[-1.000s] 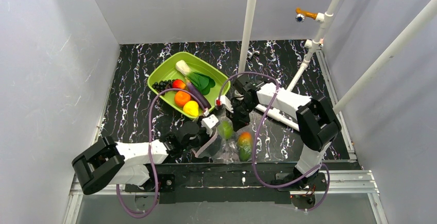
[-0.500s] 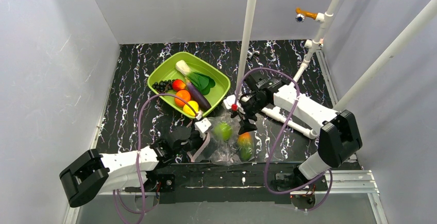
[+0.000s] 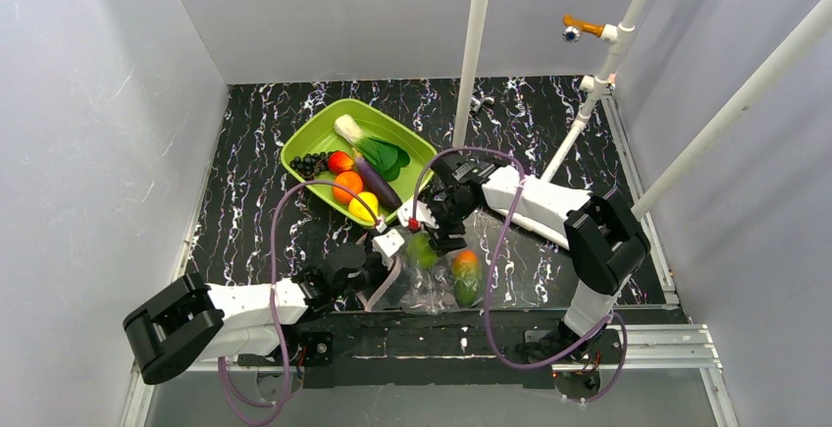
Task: Open the zip-top bag and remove the fake food
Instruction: Pick up the fake fruit from the zipper food storage bag.
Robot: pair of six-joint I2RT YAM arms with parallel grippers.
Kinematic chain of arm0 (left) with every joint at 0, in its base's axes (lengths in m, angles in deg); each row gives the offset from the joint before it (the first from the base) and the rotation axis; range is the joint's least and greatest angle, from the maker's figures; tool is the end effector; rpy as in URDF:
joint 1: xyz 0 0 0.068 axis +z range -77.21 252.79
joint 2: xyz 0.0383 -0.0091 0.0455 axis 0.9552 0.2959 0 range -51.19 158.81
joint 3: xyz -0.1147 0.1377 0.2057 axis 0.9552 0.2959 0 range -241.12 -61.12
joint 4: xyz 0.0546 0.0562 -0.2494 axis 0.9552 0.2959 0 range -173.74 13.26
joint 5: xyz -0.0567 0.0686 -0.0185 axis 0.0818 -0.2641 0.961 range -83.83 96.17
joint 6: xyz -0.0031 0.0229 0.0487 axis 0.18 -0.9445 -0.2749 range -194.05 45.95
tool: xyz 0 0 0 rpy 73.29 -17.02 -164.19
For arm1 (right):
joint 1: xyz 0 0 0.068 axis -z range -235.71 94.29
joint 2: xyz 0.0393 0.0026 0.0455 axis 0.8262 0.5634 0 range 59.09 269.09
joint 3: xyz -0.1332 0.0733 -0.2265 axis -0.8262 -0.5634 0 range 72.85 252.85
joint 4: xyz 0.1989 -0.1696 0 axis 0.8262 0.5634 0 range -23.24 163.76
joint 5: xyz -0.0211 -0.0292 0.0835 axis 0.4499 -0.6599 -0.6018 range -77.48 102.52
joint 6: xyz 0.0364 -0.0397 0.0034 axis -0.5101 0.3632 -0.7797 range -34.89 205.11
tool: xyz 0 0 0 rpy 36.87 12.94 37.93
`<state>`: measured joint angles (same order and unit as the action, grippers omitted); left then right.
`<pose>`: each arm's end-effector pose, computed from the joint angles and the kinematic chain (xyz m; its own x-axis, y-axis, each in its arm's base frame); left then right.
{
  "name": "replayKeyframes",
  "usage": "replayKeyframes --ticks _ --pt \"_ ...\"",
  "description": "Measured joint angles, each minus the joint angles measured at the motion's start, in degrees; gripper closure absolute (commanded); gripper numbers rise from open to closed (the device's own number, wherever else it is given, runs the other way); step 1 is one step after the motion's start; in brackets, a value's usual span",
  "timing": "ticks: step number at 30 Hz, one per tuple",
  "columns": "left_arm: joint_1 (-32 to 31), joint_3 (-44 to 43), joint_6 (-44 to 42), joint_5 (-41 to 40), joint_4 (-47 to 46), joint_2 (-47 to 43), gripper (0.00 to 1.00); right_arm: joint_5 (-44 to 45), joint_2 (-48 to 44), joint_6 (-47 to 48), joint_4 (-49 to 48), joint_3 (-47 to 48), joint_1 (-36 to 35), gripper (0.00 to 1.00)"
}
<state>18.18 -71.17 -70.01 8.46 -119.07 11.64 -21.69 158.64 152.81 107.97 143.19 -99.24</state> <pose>0.1146 -0.1638 0.1567 -0.2322 0.2053 -0.9508 0.8223 0.5636 -0.0791 0.2337 0.2498 0.2091 0.3943 -0.6809 -0.6172 -0.8999 -0.4222 -0.1091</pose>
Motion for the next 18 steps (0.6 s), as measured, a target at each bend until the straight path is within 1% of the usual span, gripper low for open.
replayKeyframes --ticks 6,9,10,11,13,16,18 --pt "0.0 0.1 -1.2 -0.4 -0.6 3.0 0.15 2.6 2.8 -1.8 -2.1 0.0 -2.0 0.57" --pt "0.0 0.1 -1.8 -1.5 -1.1 4.2 0.13 2.5 3.6 -2.4 -1.8 0.0 -1.8 0.63" --pt "0.0 0.1 -2.0 -1.7 -1.3 4.5 0.10 2.4 3.7 -2.5 -1.6 0.0 -1.7 0.66" --pt "0.0 0.1 -2.2 -1.9 -1.6 4.9 0.09 2.2 3.8 -2.6 -1.3 0.0 -1.6 0.68" --pt "0.0 0.1 -2.9 -2.3 -2.4 5.5 0.08 1.7 3.9 -2.5 -0.7 0.0 -1.5 0.72" --pt "0.0 0.1 -4.0 -2.7 -3.5 6.2 0.08 0.9 3.9 -2.4 0.0 0.0 -1.4 0.82" --pt "0.0 0.1 -4.8 -3.0 -3.8 6.4 0.07 0.3 3.9 -2.3 0.8 0.0 -1.4 0.87"
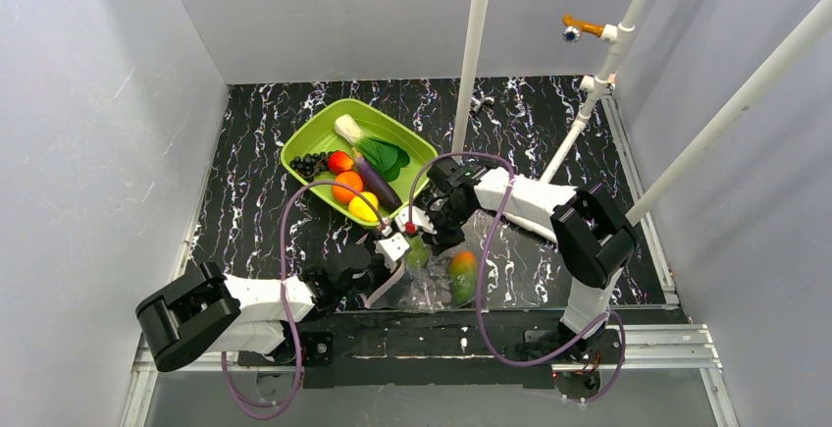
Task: Open the zip-top bag and remove the fake food
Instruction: Pick up the fake fruit from the zipper food storage bag.
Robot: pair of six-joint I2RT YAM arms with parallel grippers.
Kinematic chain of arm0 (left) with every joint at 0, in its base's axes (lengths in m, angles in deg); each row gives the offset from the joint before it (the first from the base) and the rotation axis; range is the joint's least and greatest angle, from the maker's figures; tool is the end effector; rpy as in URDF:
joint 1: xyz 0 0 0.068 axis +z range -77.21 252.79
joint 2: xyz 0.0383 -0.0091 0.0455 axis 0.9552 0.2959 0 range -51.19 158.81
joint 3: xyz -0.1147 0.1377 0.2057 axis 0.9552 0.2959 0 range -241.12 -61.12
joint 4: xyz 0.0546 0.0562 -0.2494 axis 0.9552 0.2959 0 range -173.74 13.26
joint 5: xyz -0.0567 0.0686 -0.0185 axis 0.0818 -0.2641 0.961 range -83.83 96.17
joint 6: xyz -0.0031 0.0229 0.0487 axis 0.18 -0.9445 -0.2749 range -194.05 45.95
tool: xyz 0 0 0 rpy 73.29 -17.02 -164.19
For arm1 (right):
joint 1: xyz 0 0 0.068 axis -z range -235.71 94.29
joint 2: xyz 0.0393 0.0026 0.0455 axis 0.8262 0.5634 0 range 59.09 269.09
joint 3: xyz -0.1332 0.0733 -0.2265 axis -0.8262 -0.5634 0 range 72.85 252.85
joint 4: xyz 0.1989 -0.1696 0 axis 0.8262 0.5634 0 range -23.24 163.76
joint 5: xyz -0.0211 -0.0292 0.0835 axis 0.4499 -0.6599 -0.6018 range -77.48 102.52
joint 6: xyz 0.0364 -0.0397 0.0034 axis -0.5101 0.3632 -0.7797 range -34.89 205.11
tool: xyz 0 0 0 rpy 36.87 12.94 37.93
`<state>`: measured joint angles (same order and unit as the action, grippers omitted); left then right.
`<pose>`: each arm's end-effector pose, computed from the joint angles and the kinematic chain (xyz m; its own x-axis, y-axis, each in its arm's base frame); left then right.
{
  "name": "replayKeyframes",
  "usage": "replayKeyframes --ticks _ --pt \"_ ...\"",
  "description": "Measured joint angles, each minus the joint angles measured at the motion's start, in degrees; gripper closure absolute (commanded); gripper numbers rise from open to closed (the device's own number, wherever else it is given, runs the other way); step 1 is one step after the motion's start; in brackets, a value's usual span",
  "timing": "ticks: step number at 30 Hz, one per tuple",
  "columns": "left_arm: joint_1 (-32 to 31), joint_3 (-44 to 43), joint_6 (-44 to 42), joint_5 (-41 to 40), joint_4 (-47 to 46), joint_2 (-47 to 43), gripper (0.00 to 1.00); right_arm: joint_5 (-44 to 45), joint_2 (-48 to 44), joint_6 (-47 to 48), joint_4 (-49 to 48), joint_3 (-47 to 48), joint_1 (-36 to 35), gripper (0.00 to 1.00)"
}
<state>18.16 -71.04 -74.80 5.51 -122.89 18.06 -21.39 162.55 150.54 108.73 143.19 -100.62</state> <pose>0.1195 -0.1676 0.1425 -0.1891 0.2890 -0.9385 0.8116 0.5840 0.0163 0.2309 0.2584 0.1865 0.3409 -0.7260 -0.5973 -0.9083 -0.4183 -0.0099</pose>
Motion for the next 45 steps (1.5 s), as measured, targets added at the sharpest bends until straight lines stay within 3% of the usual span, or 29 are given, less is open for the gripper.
replayKeyframes --ticks 10,27,31,41,43,44,45 --pt "-0.3 1.0 -1.2 -1.7 -5.4 0.0 0.07 -5.2 0.2 -1.4 2.7 1.1 -0.1 0.95" --pt "-0.1 1.9 -0.1 -0.9 -13.2 5.9 0.09 -9.2 2.0 -3.8 5.7 1.9 -0.2 0.96" --pt "-0.1 1.9 0.4 -0.5 -13.6 6.0 0.20 -9.6 2.0 -4.1 6.1 2.0 -0.1 0.96" --pt "-0.1 1.1 2.0 2.6 -10.3 4.2 0.73 -10.1 2.0 -3.5 7.0 2.0 0.5 0.96" --pt "-0.1 0.9 2.4 3.7 -8.8 3.2 0.74 -10.0 2.0 -3.2 7.0 1.9 0.6 0.96" --pt "-0.1 0.9 2.6 4.3 -7.9 2.4 0.74 -9.9 1.9 -3.0 7.0 1.8 0.6 0.89" --pt "-0.1 0.9 2.8 4.7 -7.2 1.6 0.74 -9.9 1.8 -2.8 7.0 1.7 0.6 0.99"
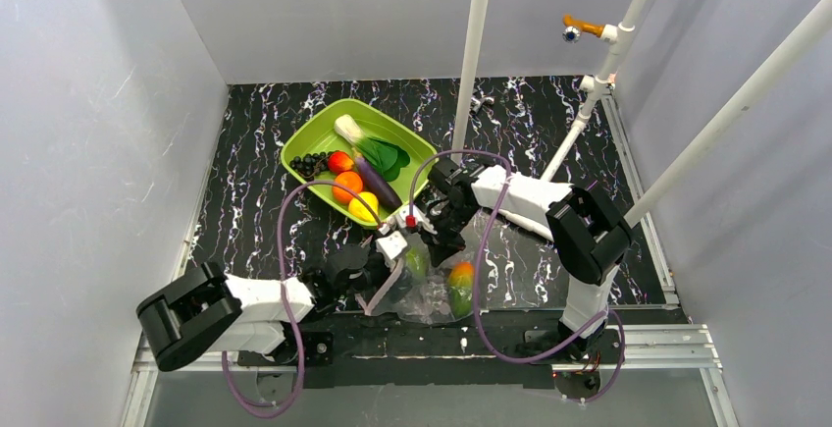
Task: Open the zip-top bag and remove the fake food
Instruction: Pick up the fake fruit from the zipper food storage bag.
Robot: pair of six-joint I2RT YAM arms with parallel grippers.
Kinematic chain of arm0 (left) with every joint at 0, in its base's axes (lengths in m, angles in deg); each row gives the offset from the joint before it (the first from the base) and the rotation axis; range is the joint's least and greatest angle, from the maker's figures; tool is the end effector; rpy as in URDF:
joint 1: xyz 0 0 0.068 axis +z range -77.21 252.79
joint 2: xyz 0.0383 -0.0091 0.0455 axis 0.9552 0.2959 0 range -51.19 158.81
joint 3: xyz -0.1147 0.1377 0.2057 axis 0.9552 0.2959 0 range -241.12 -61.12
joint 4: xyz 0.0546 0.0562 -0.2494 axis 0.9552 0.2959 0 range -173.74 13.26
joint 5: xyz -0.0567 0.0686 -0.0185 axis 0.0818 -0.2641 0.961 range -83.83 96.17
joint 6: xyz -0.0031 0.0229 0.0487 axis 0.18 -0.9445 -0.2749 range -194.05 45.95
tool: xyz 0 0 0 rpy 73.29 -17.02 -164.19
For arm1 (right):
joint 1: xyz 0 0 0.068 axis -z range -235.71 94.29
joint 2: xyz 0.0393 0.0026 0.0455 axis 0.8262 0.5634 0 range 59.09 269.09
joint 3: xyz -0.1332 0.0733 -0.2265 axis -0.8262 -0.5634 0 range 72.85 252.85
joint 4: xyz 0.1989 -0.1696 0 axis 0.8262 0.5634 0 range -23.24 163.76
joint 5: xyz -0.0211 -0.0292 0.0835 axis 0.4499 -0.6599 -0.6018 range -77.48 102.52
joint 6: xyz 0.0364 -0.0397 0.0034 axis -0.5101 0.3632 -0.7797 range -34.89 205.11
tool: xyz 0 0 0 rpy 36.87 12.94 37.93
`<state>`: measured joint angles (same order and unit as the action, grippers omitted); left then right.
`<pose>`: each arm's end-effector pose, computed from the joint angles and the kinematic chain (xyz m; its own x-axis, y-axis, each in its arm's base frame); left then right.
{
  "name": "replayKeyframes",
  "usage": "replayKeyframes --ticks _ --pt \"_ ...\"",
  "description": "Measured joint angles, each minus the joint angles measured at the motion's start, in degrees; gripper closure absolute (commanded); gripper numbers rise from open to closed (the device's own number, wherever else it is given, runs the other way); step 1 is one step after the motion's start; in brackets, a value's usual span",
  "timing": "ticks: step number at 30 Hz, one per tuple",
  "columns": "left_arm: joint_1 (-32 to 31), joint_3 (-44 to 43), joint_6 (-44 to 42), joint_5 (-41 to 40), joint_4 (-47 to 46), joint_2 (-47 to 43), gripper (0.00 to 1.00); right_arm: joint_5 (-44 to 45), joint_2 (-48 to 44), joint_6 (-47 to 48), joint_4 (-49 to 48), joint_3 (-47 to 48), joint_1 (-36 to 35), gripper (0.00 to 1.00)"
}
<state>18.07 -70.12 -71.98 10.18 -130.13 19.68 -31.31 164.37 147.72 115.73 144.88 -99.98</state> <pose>0.1177 -0.1707 0.1460 -0.1849 0.1989 -0.9624 0.8471 0.5288 -0.0534 0.2267 0.2556 0.1852 0.1804 -0.7187 -0.6715 -0.8924 -0.4066 0.1954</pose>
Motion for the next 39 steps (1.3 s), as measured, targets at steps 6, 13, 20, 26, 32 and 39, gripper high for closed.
replayKeyframes --ticks 6,13,20,26,32,39 --pt "0.0 0.0 1.5 1.9 6.6 -9.0 0.79 0.2 -0.5 0.7 0.0 -0.6 1.6 0.99" --pt "0.0 1.8 3.1 1.7 14.5 -21.4 0.86 3.1 -2.3 1.1 -1.1 -1.9 5.8 0.99" --pt "0.0 3.1 5.3 1.1 20.8 -29.2 0.97 5.8 -6.1 2.0 -2.5 -4.3 8.7 0.99" --pt "0.0 3.0 7.1 0.8 24.2 -32.2 1.00 6.5 -7.7 2.9 -2.4 -5.2 10.6 0.99" --pt "0.0 2.6 8.5 0.5 27.3 -33.4 1.00 7.3 -8.1 4.4 -2.4 -5.2 14.8 0.99" --pt "0.0 0.7 9.4 -0.2 30.7 -35.3 1.00 7.3 -8.8 5.6 -2.3 -6.0 17.8 0.99"
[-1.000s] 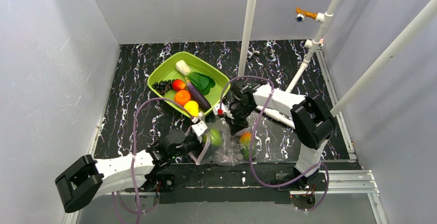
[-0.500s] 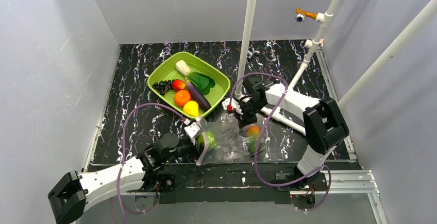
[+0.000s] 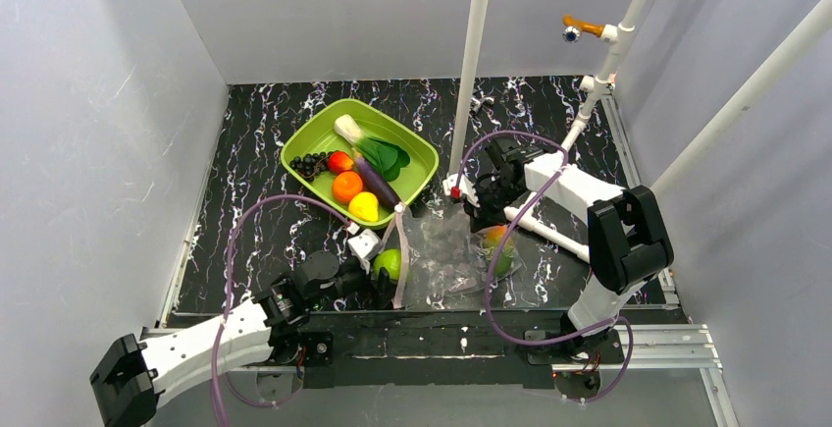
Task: Open the zip-top bag and remove the fake food
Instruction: Pick up the fake fruit from the zipper food storage bag.
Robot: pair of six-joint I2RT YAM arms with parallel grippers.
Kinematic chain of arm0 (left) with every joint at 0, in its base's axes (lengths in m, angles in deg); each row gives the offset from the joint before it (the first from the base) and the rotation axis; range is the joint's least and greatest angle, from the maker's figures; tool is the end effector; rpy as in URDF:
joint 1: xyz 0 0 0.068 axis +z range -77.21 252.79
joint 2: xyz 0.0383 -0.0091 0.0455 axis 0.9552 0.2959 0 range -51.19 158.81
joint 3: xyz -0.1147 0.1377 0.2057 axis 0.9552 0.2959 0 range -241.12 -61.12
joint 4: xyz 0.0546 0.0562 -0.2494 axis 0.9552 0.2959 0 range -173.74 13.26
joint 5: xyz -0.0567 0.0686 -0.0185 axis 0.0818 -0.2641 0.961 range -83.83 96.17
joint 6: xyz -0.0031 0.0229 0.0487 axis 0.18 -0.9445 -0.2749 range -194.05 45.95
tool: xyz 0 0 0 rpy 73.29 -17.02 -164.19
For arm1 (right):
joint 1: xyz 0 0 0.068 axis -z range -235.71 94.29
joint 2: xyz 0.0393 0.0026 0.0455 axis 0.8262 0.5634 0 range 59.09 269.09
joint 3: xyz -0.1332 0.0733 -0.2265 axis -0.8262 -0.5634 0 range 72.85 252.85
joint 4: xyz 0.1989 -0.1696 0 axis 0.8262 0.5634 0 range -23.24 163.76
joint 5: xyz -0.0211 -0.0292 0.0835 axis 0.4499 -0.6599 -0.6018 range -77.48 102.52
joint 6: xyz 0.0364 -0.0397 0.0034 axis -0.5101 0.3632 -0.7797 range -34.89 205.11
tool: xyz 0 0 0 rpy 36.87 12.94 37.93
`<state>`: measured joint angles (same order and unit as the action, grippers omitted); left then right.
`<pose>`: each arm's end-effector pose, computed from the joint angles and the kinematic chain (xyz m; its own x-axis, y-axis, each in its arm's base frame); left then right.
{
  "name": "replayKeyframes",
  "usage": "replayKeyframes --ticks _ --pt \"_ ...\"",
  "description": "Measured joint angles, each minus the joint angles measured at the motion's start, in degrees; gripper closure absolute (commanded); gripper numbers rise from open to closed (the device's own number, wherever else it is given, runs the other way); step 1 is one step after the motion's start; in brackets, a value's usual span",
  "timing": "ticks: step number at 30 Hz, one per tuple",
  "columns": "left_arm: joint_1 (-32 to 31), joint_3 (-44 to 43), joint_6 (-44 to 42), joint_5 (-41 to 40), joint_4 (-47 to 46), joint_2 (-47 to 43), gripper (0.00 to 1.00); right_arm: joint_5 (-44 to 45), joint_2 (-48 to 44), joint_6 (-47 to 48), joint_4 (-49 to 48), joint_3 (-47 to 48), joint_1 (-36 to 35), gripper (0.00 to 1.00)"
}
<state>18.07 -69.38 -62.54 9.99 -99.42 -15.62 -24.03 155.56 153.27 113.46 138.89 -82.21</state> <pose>0.0891 -0.1301 0.1859 -0.2841 0.0569 -0.9571 0.8118 0.5455 -0.2086 0.2716 0.1592 0.2033 0.1185 -0.7742 -0.6217 -0.9873 -0.1584 0.0092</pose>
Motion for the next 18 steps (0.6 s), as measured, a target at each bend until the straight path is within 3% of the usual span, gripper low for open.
replayKeyframes --ticks 18 --pt "0.0 -8.7 -2.4 -6.6 17.8 -6.6 1.00 -0.1 -0.1 1.1 0.1 -0.3 2.6 0.99"
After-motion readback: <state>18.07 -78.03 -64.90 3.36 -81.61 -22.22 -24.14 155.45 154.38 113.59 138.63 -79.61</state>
